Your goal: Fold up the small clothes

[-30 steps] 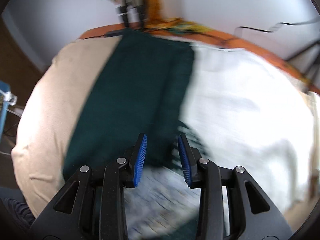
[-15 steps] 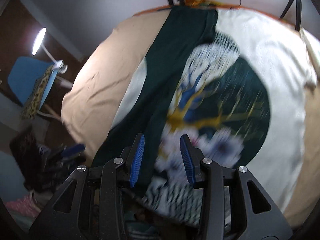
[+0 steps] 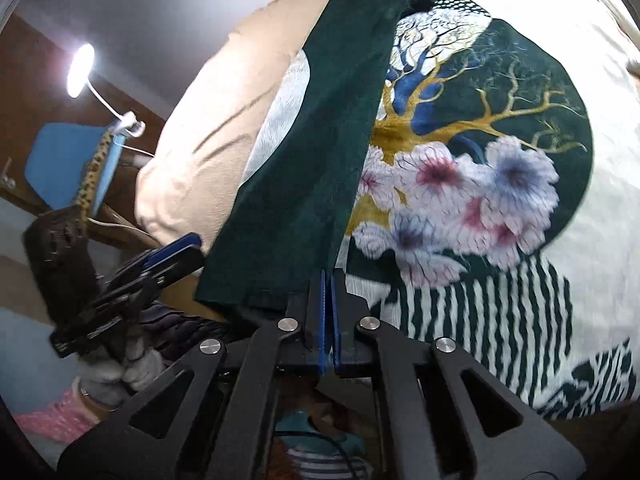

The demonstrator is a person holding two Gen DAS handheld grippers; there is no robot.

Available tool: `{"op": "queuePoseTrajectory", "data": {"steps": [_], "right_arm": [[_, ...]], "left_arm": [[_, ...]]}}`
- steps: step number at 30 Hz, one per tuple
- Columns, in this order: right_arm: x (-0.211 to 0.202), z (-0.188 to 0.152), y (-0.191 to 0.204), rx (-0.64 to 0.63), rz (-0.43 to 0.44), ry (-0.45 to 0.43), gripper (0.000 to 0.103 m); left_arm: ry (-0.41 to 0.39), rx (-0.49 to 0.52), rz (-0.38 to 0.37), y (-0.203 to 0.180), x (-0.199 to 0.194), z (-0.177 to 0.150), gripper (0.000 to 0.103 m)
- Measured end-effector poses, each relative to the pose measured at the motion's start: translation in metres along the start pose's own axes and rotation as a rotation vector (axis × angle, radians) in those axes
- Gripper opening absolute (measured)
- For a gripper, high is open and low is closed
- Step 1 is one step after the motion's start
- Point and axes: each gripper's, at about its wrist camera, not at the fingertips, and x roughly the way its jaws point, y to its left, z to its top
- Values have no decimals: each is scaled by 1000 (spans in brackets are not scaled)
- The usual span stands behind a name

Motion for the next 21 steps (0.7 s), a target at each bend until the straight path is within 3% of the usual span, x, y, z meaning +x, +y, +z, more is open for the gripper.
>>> {"op": "queuePoseTrajectory", "data": {"steps": [3,5,6,8,12,15,18,21], "right_arm": [[-10,-5,-12,19,16,-25,4],[-12,-6,-14,2,-22,-26,6],[-10,-6,-13,1,-34,-19,10],[-13,-8,-15,-2,-40,-23,29],[-27,-10,-17,-37,-75,-59,31],[-45,-11,-19,-49,-96,-123,31],[-67,-11,-23,-51,-129,-203,38],[-99,-10,-35,-41,-145,-292,44]], "left_arm": [[1,4,9,-1,1,2,31],[2,15,23,-3,2,3,31],[-1,26,30,-5,2,4,31],[-13,51,42,-11,1,6,31],[-35,121,61,-28,4,14,31],[-33,219,98,-46,12,13,31],[-16,250,111,-53,20,9,31],[-50,278,94,-66,18,9,31]]}}
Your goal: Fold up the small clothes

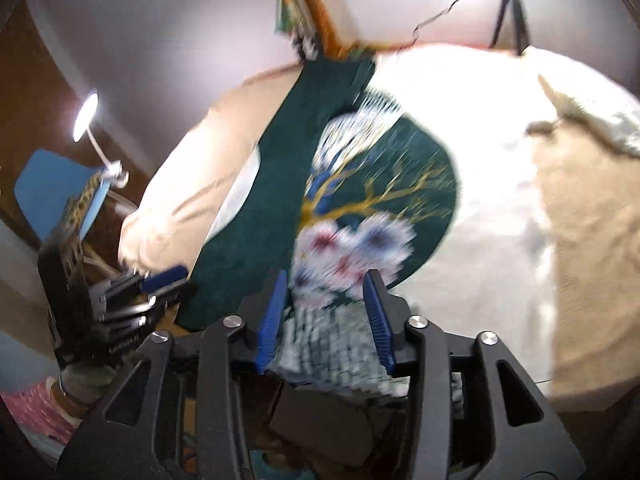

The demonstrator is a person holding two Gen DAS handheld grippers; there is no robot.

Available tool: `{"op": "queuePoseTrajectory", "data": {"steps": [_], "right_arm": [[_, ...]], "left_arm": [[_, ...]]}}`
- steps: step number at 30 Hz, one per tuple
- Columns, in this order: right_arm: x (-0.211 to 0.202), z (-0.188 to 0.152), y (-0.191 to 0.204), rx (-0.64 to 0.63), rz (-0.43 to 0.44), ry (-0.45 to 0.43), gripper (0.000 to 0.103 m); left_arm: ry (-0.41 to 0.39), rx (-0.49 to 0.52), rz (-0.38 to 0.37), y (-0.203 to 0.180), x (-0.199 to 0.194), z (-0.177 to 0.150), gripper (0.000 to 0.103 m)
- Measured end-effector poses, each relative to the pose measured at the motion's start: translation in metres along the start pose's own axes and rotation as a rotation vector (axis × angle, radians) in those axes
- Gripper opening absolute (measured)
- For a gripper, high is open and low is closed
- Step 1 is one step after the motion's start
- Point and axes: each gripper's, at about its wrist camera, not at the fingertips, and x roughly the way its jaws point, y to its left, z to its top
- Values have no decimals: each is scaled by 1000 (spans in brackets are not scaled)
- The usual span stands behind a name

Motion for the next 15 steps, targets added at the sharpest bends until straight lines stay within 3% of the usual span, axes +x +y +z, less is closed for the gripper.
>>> {"op": "queuePoseTrajectory", "data": {"steps": [6,10,15], "right_arm": [[-48,10,-43,21,-64,-107,44],[-70,9,-86,83,-74,-124,52],[-96,5,-138,148,-73,-151,53]], "left_arm": [[-46,36,-102,-43,5,16,32],[-31,89,-168,-87,21,23,32],[0,180,-254,-154,47,24,34]]}}
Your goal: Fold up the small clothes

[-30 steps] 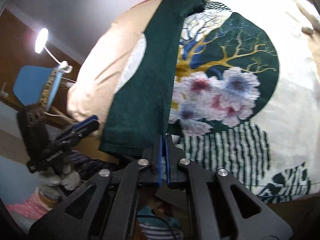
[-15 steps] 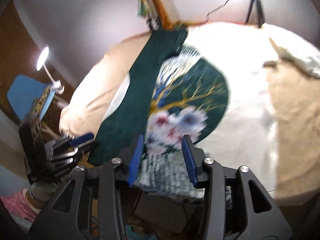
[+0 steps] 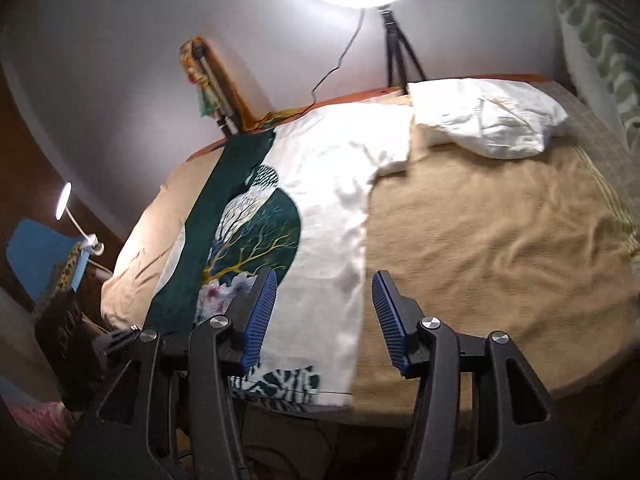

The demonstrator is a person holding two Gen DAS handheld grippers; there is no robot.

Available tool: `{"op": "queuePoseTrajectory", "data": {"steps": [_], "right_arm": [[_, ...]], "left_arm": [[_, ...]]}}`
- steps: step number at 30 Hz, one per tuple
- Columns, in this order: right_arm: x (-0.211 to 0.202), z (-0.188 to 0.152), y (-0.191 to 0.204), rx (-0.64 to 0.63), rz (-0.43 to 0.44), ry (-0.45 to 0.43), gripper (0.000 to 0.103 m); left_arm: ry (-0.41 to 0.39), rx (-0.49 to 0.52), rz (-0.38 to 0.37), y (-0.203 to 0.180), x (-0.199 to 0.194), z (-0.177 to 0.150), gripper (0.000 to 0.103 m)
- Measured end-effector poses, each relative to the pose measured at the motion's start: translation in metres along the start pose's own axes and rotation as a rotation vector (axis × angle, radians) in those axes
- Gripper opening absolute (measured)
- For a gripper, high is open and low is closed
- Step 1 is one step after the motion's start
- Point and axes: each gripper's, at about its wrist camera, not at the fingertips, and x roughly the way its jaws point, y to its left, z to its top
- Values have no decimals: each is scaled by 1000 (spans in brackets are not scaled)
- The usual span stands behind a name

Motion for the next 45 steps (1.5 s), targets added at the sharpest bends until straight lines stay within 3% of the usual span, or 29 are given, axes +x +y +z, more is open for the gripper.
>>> {"op": "queuePoseTrajectory", "data": {"steps": [7,11,13,15,17,19,22,24,29,36,42,43,45], "right_arm": [[-12,-10,-56,132,-18,-6,54],[-24,-11,-67,143,-15,-36,54],[-28,-10,-73,155,-10,-48,54],[-30,-9,-78,165,-6,-54,54],[-28,-6,-82,170,1,-50,54],[-22,-1,-85,168,10,-40,54],[-6,13,-88,167,35,-23,54],[11,25,-91,182,61,-6,54],[76,61,-94,215,141,63,54],[178,92,-114,361,75,166,54],[215,107,-124,447,58,154,52],[217,112,-124,444,51,153,46],[225,119,-118,429,50,158,23]], "left_arm": [[50,75,-81,-61,57,13,38],[99,136,-89,-86,84,15,40],[130,171,-71,-96,96,13,51],[146,187,-58,-99,104,12,52],[151,195,-32,-100,110,11,51],[139,189,-17,-96,112,13,30],[155,138,-65,-81,115,19,9],[171,77,-103,-68,116,25,3],[129,-30,-150,-46,98,39,2],[55,-72,-180,-34,68,52,2],[43,-102,-185,-25,63,47,2],[43,-105,-184,-24,62,45,2],[47,-115,-183,-22,62,40,2]]}}
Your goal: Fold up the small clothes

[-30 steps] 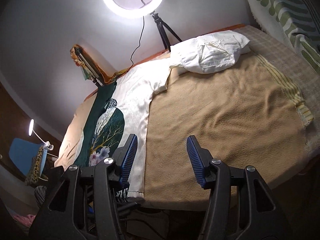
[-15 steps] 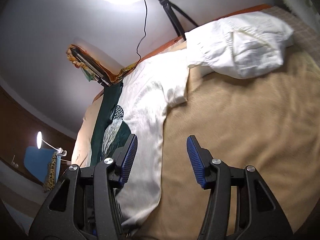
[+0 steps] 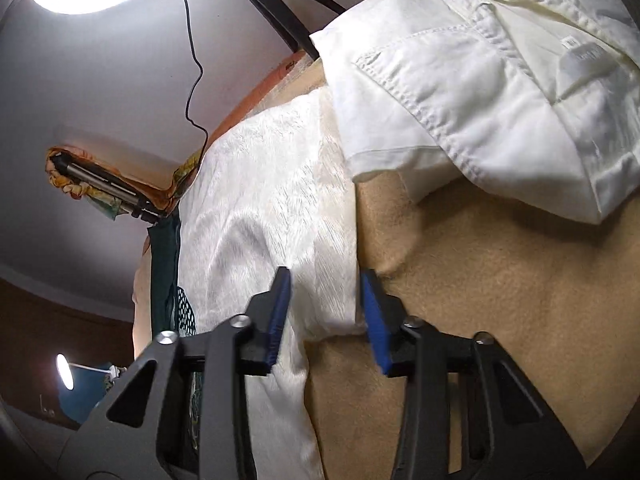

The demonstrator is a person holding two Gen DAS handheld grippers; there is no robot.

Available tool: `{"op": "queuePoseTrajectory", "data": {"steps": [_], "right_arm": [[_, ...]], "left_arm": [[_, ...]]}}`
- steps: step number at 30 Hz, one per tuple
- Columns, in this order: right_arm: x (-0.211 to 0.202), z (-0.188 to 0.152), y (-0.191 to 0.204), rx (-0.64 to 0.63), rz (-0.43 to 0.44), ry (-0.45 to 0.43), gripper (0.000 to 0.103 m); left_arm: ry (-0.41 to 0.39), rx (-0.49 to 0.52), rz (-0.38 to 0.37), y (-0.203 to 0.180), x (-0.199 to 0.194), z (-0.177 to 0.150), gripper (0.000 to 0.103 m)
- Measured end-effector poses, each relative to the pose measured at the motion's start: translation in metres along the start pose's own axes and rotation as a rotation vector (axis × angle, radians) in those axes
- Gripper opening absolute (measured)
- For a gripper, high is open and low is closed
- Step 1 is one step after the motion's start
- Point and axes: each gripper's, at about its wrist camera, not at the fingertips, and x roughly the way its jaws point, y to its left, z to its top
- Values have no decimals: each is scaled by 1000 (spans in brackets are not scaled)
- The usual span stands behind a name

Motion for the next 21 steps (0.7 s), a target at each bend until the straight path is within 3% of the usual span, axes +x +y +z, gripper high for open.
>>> {"op": "queuePoseTrajectory", "data": {"steps": [1,4,9,16,21], "right_arm": [[3,2,5,-13,-5,4,9],[5,3,30,-110,-84,-22,6],[6,-4,94,-317,-192,-43,4],[18,-22,177,-507,-222,-51,4],[48,-53,240,-681,-251,-26,4]], "left_arm": [[3,-8,-3,2,0,-3,2],[7,-18,-5,7,-3,-9,2],[-23,-78,-5,20,-19,-18,2],[-102,-172,0,40,-53,-24,2],[-158,-290,1,62,-81,-42,2]]}}
